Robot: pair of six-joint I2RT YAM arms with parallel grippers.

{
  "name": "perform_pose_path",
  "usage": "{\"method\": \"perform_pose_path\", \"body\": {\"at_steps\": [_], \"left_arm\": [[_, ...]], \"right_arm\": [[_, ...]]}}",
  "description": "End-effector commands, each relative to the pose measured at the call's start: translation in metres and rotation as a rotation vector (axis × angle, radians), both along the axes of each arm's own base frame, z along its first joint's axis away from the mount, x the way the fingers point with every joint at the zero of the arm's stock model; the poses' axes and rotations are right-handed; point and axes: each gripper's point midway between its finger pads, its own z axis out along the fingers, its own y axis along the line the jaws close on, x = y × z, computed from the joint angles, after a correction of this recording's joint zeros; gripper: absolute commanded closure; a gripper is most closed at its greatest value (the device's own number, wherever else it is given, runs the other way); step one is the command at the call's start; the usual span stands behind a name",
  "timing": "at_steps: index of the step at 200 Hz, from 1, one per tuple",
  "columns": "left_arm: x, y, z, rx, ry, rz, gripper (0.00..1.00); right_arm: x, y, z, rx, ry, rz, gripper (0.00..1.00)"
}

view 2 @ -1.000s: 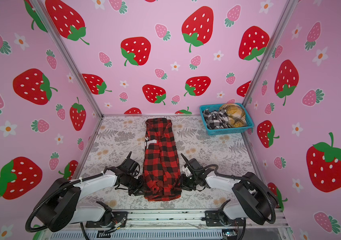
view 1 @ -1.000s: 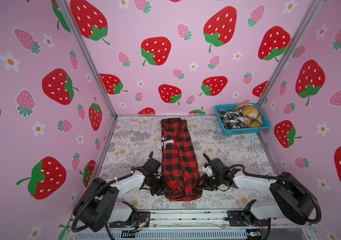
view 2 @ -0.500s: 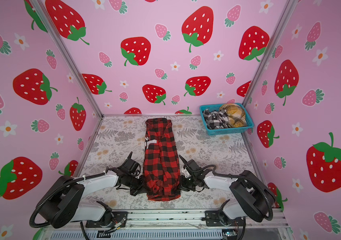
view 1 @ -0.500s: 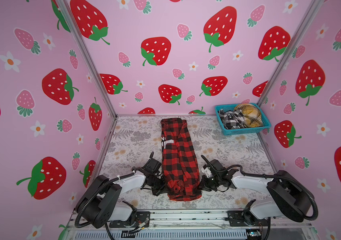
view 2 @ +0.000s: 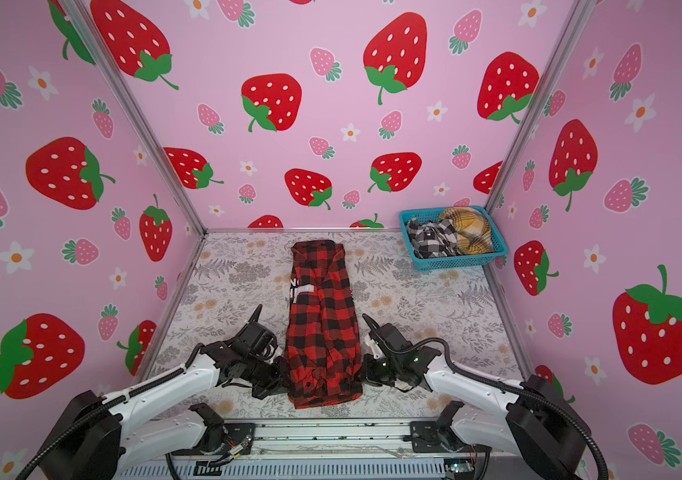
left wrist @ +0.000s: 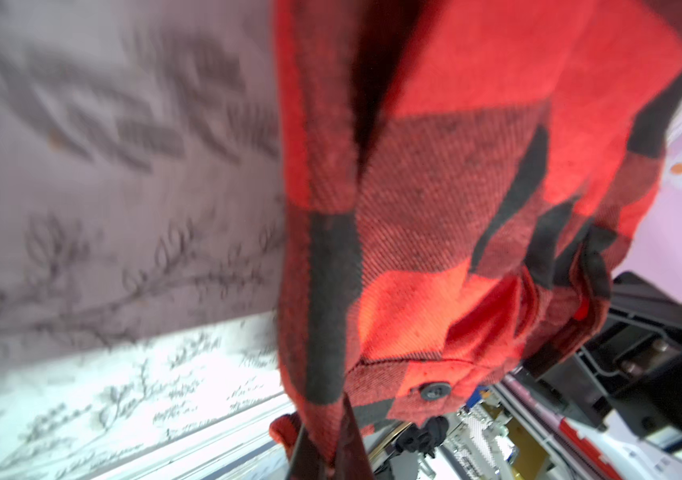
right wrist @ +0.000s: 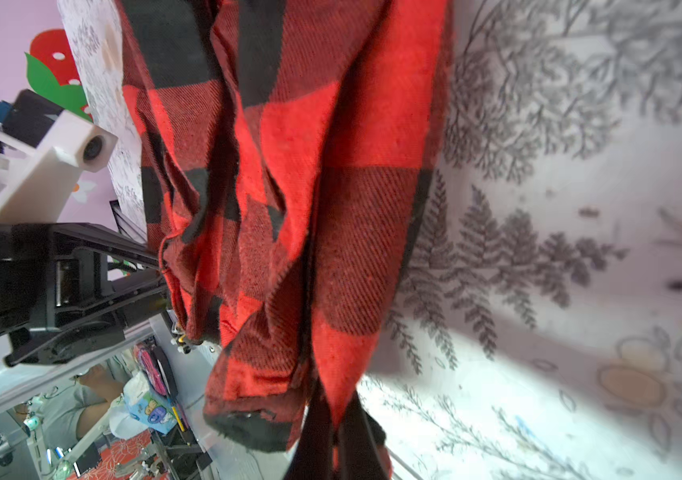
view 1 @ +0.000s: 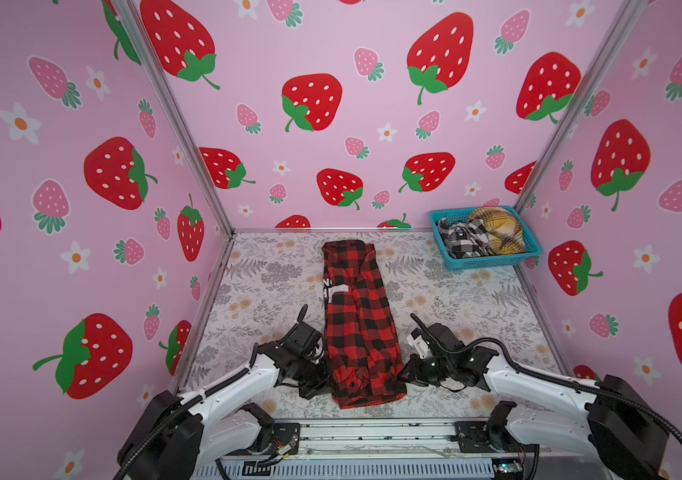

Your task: Fold and stack the long sleeve shirts

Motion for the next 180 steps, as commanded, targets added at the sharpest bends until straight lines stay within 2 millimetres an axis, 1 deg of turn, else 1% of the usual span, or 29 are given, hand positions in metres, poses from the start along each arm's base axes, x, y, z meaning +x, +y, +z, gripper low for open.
{"method": "perform_pose_path", "body": {"at_steps": [1,11,31,38,51,62,63,67,68,69,74,75,87,89,94,98,103,109,111,128,137,141,149,159,163,165,169,174,180], "left_arm": [[-0.019,0.011,0.0,0.035,0.06,0.048,1.0],[-0.01,0.008,0.008,0.009,0.019,0.087,1.0],[0.014,-0.001,0.027,-0.062,-0.053,0.167,1.0],[0.026,-0.004,0.036,-0.08,-0.079,0.183,1.0],[0.05,-0.003,0.048,-0.09,-0.117,0.211,1.0],[0.076,0.0,0.06,-0.109,-0.16,0.25,1.0],[0.08,0.0,0.065,-0.117,-0.175,0.255,1.0],[0.09,0.002,0.067,-0.12,-0.183,0.273,1.0],[0.094,0.002,0.07,-0.127,-0.196,0.277,1.0],[0.096,0.003,0.068,-0.122,-0.191,0.281,1.0],[0.112,0.005,0.079,-0.133,-0.23,0.299,1.0],[0.114,0.006,0.076,-0.127,-0.224,0.303,1.0],[0.148,0.012,0.088,-0.115,-0.282,0.325,1.0],[0.155,0.012,0.09,-0.116,-0.289,0.328,1.0],[0.169,0.012,0.094,-0.122,-0.304,0.331,1.0],[0.181,0.012,0.096,-0.127,-0.314,0.334,1.0],[0.195,0.013,0.101,-0.13,-0.329,0.337,1.0],[0.213,0.013,0.099,-0.127,-0.33,0.339,1.0],[0.218,0.013,0.1,-0.126,-0.34,0.338,1.0],[0.264,0.016,0.087,-0.099,-0.33,0.323,1.0],[0.286,0.015,0.079,-0.097,-0.327,0.315,1.0],[0.293,0.017,0.069,-0.084,-0.304,0.312,1.0],[0.31,0.015,0.062,-0.094,-0.292,0.307,1.0],[0.33,0.016,0.051,-0.098,-0.28,0.314,1.0],[0.338,0.015,0.047,-0.103,-0.28,0.318,0.96],[0.343,0.015,0.045,-0.107,-0.283,0.319,0.89],[0.351,0.014,0.042,-0.117,-0.289,0.319,0.8],[0.362,0.014,0.039,-0.125,-0.291,0.319,0.72],[0.375,0.017,0.036,-0.128,-0.288,0.327,0.66]], "right_arm": [[-0.001,-0.009,0.001,-0.031,0.015,-0.066,1.0],[0.004,-0.004,0.012,-0.01,-0.008,-0.072,1.0],[0.02,0.008,0.031,0.012,-0.064,-0.062,1.0],[0.029,0.014,0.039,0.017,-0.087,-0.061,1.0],[0.053,0.021,0.052,0.017,-0.145,-0.08,1.0],[0.079,0.029,0.068,0.036,-0.197,-0.102,1.0],[0.082,0.03,0.069,0.04,-0.202,-0.104,1.0],[0.091,0.033,0.075,0.053,-0.22,-0.109,1.0],[0.094,0.035,0.077,0.057,-0.227,-0.111,1.0],[0.096,0.036,0.079,0.061,-0.232,-0.112,1.0],[0.109,0.041,0.087,0.076,-0.258,-0.117,1.0],[0.112,0.042,0.089,0.078,-0.264,-0.118,1.0],[0.145,0.051,0.103,0.084,-0.319,-0.127,1.0],[0.151,0.053,0.109,0.09,-0.336,-0.13,1.0],[0.165,0.056,0.112,0.085,-0.351,-0.136,1.0],[0.178,0.059,0.118,0.093,-0.369,-0.143,1.0],[0.192,0.061,0.119,0.096,-0.379,-0.148,1.0],[0.21,0.066,0.123,0.104,-0.394,-0.154,1.0],[0.215,0.067,0.122,0.102,-0.394,-0.154,1.0],[0.262,0.077,0.113,0.107,-0.394,-0.155,1.0],[0.281,0.083,0.107,0.111,-0.387,-0.146,1.0],[0.289,0.087,0.101,0.114,-0.377,-0.135,1.0],[0.303,0.092,0.088,0.104,-0.361,-0.123,1.0],[0.322,0.096,0.078,0.102,-0.354,-0.117,1.0],[0.328,0.099,0.075,0.106,-0.353,-0.114,0.98],[0.331,0.099,0.073,0.106,-0.353,-0.115,0.96],[0.338,0.099,0.068,0.103,-0.351,-0.119,0.91],[0.346,0.099,0.066,0.102,-0.356,-0.125,0.82],[0.355,0.098,0.059,0.096,-0.361,-0.127,0.68]]}}
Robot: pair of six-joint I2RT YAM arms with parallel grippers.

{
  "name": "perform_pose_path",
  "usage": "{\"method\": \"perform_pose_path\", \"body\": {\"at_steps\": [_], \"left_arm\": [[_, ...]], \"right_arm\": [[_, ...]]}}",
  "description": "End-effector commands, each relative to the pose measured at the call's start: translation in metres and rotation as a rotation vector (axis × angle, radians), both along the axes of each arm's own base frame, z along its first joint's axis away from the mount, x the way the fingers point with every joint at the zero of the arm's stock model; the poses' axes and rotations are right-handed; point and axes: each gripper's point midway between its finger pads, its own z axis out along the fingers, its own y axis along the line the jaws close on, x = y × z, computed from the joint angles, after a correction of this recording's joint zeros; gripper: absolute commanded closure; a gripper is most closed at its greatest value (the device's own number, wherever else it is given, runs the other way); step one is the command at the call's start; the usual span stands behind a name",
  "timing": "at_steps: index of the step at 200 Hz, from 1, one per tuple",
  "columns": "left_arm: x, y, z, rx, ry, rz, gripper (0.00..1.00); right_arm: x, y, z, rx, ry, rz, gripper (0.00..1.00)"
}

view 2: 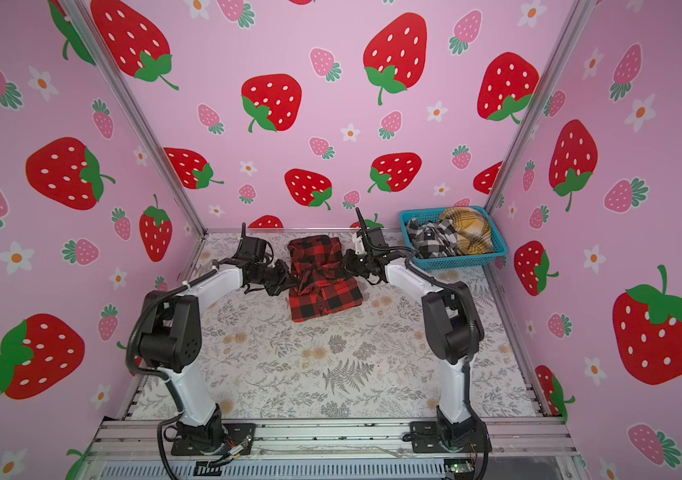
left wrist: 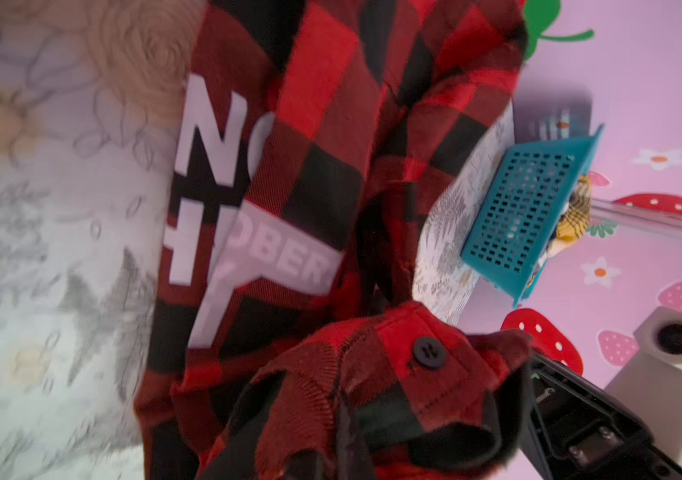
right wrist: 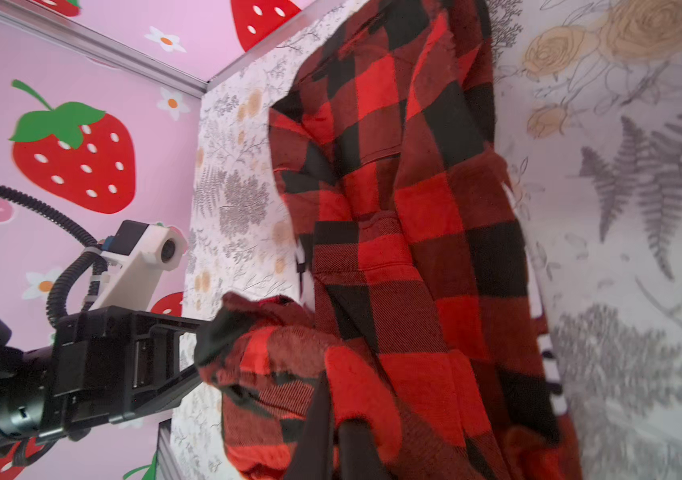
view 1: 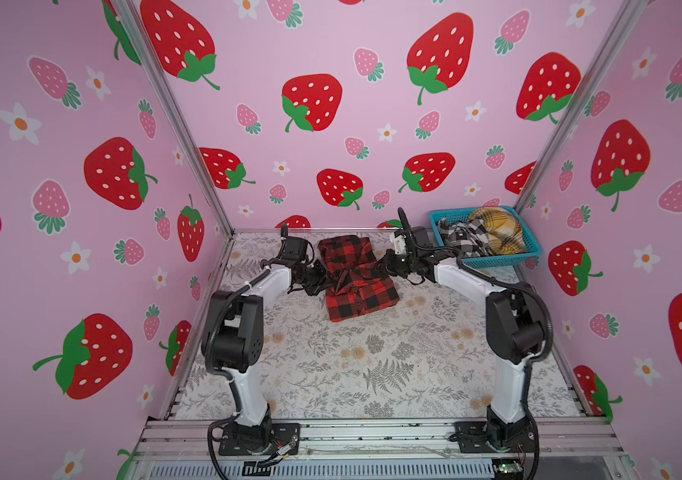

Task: Fold and stack the long sleeve shirts
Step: 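Carry the near end with both grippers over the strip toward the far end, then lower the folded end onto the shirt and release it with both grippers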

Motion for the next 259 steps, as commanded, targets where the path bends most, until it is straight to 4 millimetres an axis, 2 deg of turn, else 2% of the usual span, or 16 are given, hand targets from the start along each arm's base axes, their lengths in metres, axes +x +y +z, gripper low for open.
{"method": "perform_pose_path", "body": {"at_steps": [1,10,17,22,37,49,66,91,105,120,130,144,172,195,234,259], "left_arm": [[0.037,0.0,-0.007,-0.038,-0.024,-0.027,0.65],[0.055,0.005,-0.008,-0.049,-0.03,-0.004,0.61],[0.064,0.015,-0.008,-0.034,-0.027,0.029,0.59],[0.068,0.022,-0.006,-0.025,-0.024,0.053,0.56],[0.071,0.038,0.013,-0.018,-0.056,0.115,0.46],[0.062,0.045,0.035,0.015,-0.092,0.141,0.38],[0.037,0.041,0.061,0.074,-0.116,0.125,0.37],[-0.009,0.018,0.071,0.177,-0.121,0.069,0.37],[-0.027,-0.018,0.063,0.16,-0.115,-0.004,0.43],[-0.038,-0.054,0.051,0.126,-0.088,-0.102,0.56],[-0.04,-0.067,0.045,0.119,-0.074,-0.139,0.65],[-0.038,-0.077,0.039,0.103,-0.07,-0.165,0.68],[-0.018,-0.084,0.031,0.112,-0.079,-0.201,0.69],[-0.015,-0.09,0.007,0.132,-0.027,-0.244,0.71],[-0.068,-0.082,-0.056,0.169,0.101,-0.279,0.72],[-0.109,-0.069,-0.079,0.175,0.174,-0.272,0.75]], "right_arm": [[0.019,0.003,-0.02,-0.015,0.004,0.049,0.65],[0.031,0.001,-0.024,-0.024,-0.01,0.046,0.51],[0.037,0.0,-0.024,-0.03,-0.027,0.053,0.49],[0.04,-0.002,-0.021,-0.042,-0.046,0.058,0.41],[0.045,-0.015,-0.011,-0.149,-0.123,0.046,0.31],[0.038,-0.027,-0.002,-0.218,-0.168,0.031,0.29],[0.021,-0.044,0.008,-0.282,-0.217,-0.008,0.22],[-0.006,-0.056,0.019,-0.329,-0.249,-0.022,0.16],[-0.02,-0.048,0.016,-0.312,-0.247,0.012,0.22],[-0.034,-0.032,0.008,-0.288,-0.229,0.072,0.39],[-0.04,-0.023,0.001,-0.284,-0.218,0.104,0.47],[-0.044,-0.014,-0.007,-0.268,-0.196,0.137,0.59],[-0.037,-0.005,-0.027,-0.277,-0.169,0.16,0.63],[-0.039,-0.006,-0.05,-0.342,-0.129,0.184,0.68],[-0.083,-0.025,-0.104,-0.416,-0.006,0.208,0.71],[-0.12,-0.034,-0.125,-0.445,0.072,0.214,0.73]]}}
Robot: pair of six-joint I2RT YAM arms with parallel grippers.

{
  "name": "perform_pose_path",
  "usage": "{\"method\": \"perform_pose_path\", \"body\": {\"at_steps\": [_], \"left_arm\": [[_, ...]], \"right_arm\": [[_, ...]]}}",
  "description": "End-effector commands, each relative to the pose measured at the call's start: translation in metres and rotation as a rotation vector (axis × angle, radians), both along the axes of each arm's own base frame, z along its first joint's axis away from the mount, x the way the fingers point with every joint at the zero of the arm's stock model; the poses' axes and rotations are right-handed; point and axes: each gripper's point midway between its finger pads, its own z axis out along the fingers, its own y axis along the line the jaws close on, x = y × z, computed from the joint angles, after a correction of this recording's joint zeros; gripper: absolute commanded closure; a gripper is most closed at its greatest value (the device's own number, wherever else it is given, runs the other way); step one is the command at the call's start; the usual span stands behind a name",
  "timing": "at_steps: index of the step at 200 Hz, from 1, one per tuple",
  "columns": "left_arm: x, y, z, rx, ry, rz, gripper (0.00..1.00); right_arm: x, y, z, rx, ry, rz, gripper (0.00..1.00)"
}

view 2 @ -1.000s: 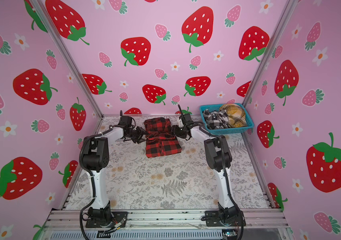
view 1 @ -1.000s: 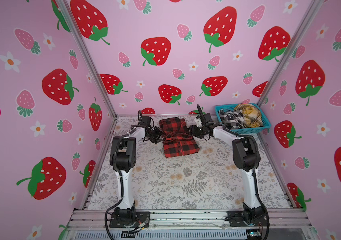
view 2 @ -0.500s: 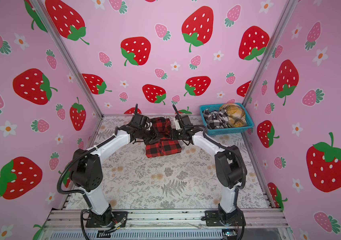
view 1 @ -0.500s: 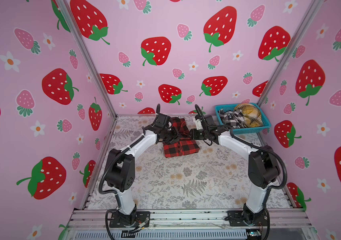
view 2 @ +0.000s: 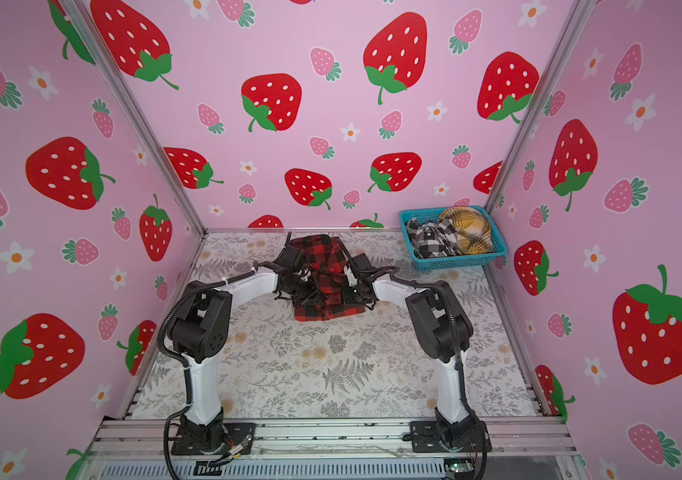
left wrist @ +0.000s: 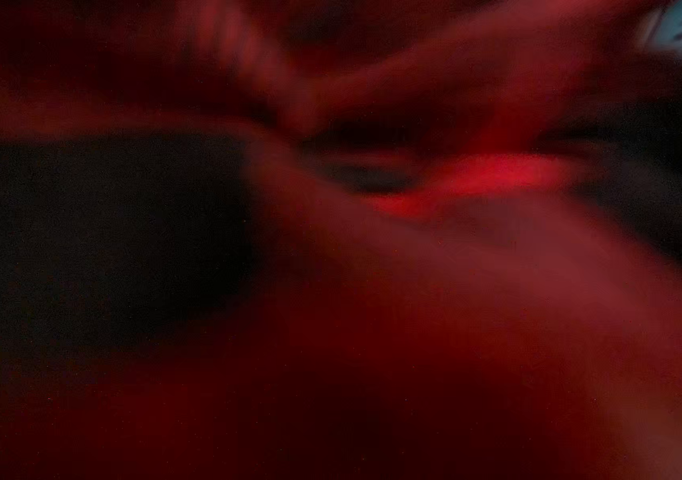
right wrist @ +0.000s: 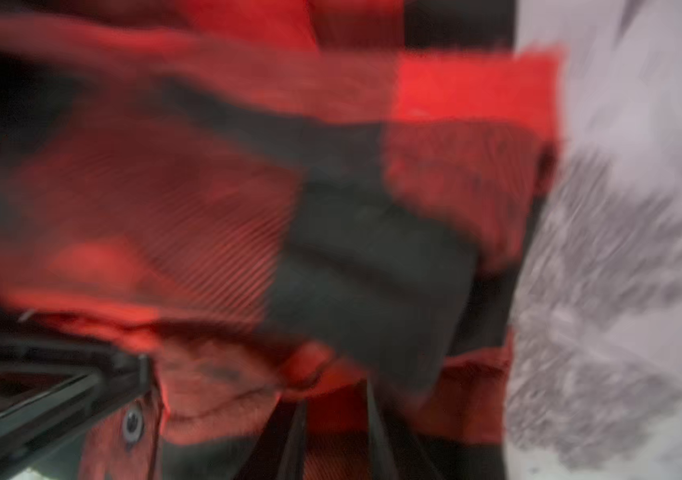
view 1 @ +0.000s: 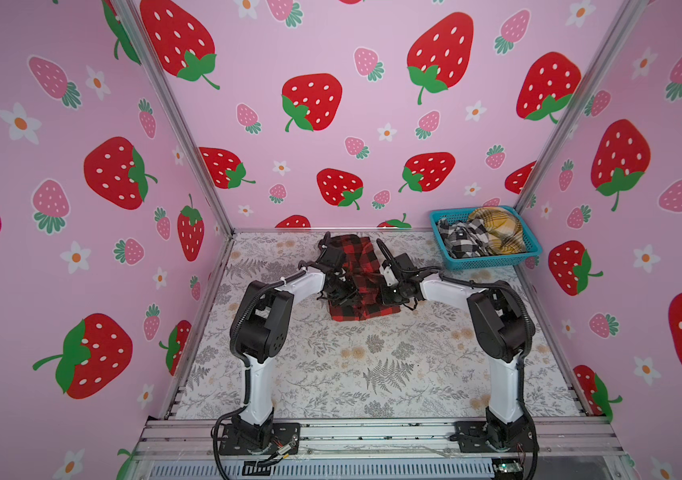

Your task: Fold and stack the long sleeve shirts

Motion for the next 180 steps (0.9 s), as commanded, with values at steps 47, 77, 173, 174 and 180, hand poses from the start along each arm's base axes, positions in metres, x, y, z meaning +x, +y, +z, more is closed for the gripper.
{"method": "perform_pose_path", "body": {"at_steps": [47,77,173,174,180], "left_arm": [[-0.108,0.022,-0.03,0.015,0.147,0.029,0.77],[-0.099,0.026,0.001,0.008,0.067,0.024,0.74],[0.05,0.043,0.052,-0.068,-0.106,0.077,0.62],[0.052,0.043,0.053,-0.069,-0.108,0.077,0.61],[0.06,0.043,0.055,-0.065,-0.119,0.081,0.58]], "right_arm": [[-0.123,-0.009,-0.02,0.012,0.259,0.005,0.73],[-0.136,-0.011,-0.005,0.039,0.269,-0.011,0.71],[0.015,0.027,0.059,0.178,0.054,-0.099,0.63],[0.016,0.027,0.059,0.178,0.054,-0.1,0.63],[0.025,0.027,0.058,0.176,0.054,-0.107,0.61]]}}
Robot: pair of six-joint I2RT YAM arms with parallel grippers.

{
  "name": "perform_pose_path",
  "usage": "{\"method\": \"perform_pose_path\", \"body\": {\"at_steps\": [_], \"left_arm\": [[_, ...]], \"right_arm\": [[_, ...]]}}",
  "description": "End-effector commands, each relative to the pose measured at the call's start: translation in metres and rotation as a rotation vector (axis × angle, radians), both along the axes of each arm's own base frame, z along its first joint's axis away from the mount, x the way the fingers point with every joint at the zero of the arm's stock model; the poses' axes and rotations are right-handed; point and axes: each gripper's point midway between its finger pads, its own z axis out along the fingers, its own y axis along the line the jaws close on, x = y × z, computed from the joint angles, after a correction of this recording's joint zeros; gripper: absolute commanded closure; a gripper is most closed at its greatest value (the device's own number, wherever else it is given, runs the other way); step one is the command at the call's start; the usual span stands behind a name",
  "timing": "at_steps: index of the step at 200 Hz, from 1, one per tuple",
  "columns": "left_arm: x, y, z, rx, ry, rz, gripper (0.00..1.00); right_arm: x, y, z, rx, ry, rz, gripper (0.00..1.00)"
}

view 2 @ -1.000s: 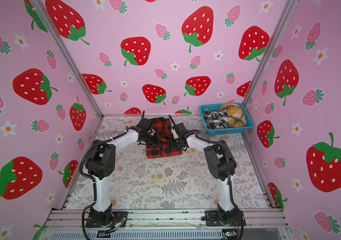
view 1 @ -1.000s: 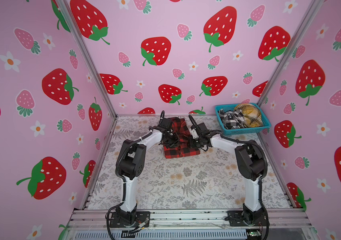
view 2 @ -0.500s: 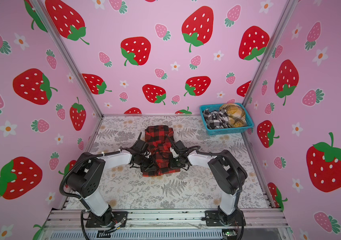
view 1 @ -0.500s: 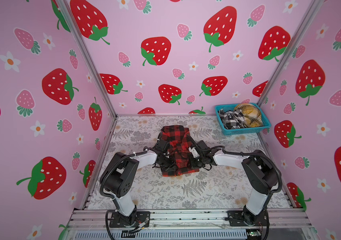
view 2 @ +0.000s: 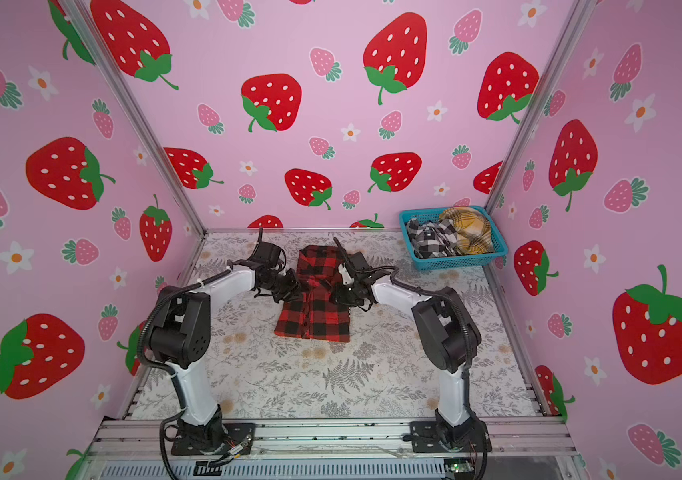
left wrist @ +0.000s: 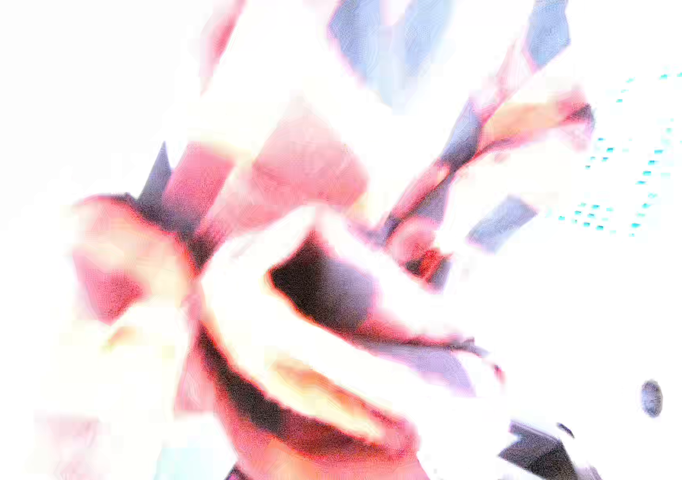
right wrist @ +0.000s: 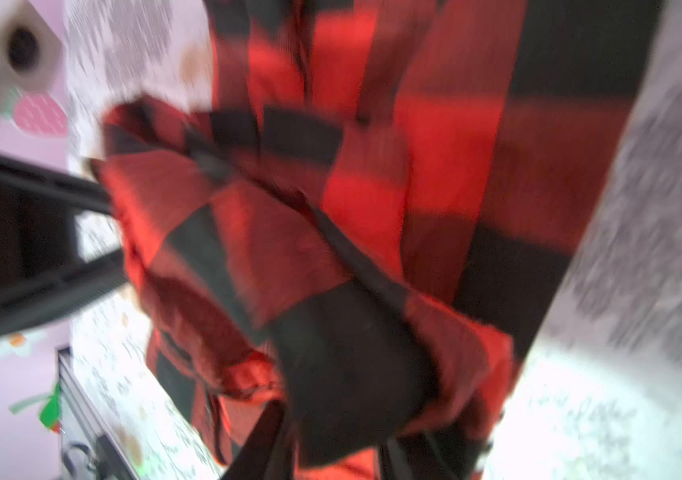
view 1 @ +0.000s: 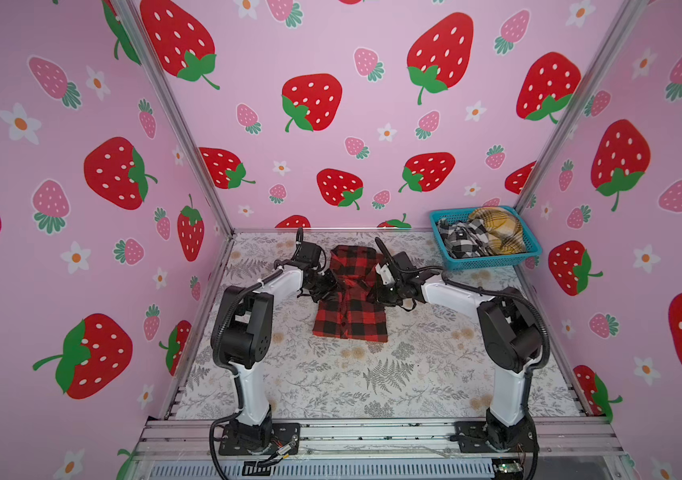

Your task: Fold and stack the long sleeve shirts

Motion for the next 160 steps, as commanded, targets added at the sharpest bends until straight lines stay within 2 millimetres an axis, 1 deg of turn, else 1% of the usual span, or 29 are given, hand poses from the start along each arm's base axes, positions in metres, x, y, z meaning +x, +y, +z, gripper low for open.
{"method": "perform_pose_path", "body": {"at_steps": [1,9,18,28,33,38,47,55,65,73,87,101,114,125,142,146,160], "left_arm": [[0.022,-0.012,0.019,-0.026,-0.043,-0.033,0.58],[0.033,-0.011,0.021,-0.028,-0.056,-0.022,0.55],[0.045,-0.007,0.021,-0.026,-0.056,-0.004,0.54],[0.053,0.0,0.02,-0.028,-0.043,0.016,0.54],[0.056,0.001,0.021,-0.029,-0.044,0.022,0.54],[0.058,0.005,0.024,-0.023,-0.048,0.034,0.54],[0.057,0.007,0.029,-0.018,-0.058,0.035,0.54],[0.053,0.008,0.037,-0.009,-0.071,0.028,0.54],[0.044,0.007,0.046,0.002,-0.091,0.014,0.54],[0.032,0.007,0.051,0.015,-0.098,0.0,0.54],[0.01,0.007,0.05,0.035,-0.086,-0.014,0.57],[-0.011,-0.004,0.041,0.018,-0.063,-0.048,0.62],[-0.025,-0.016,0.028,0.005,-0.036,-0.087,0.65],[-0.028,-0.021,0.016,0.014,-0.011,-0.107,0.68],[-0.025,-0.026,-0.002,0.021,0.023,-0.117,0.71],[-0.025,-0.028,-0.006,0.025,0.03,-0.12,0.71],[-0.028,-0.032,-0.02,0.046,0.063,-0.133,0.74]], "right_arm": [[0.03,-0.003,0.001,-0.011,-0.016,-0.025,0.61],[0.04,-0.004,0.0,-0.017,-0.018,-0.029,0.6],[0.048,-0.004,0.003,-0.018,-0.033,-0.035,0.58],[0.056,-0.006,0.011,-0.022,-0.062,-0.045,0.55],[0.06,-0.006,0.019,-0.017,-0.085,-0.044,0.53],[0.058,-0.008,0.024,-0.026,-0.087,-0.04,0.52],[0.058,-0.01,0.038,-0.022,-0.118,-0.041,0.5],[0.052,-0.009,0.048,-0.018,-0.139,-0.034,0.5],[0.042,-0.009,0.055,-0.025,-0.151,-0.023,0.5],[0.032,-0.006,0.058,-0.018,-0.152,-0.011,0.5],[0.012,0.004,0.055,-0.016,-0.133,0.023,0.52],[-0.005,0.017,0.051,-0.03,-0.122,0.053,0.54],[-0.014,0.027,0.044,-0.031,-0.112,0.07,0.54],[-0.018,0.031,0.034,-0.033,-0.089,0.066,0.56],[-0.024,0.033,0.013,-0.043,-0.033,0.068,0.59],[-0.023,0.036,0.009,-0.039,-0.039,0.066,0.59],[-0.029,0.03,-0.012,-0.094,-0.011,0.062,0.62]]}}
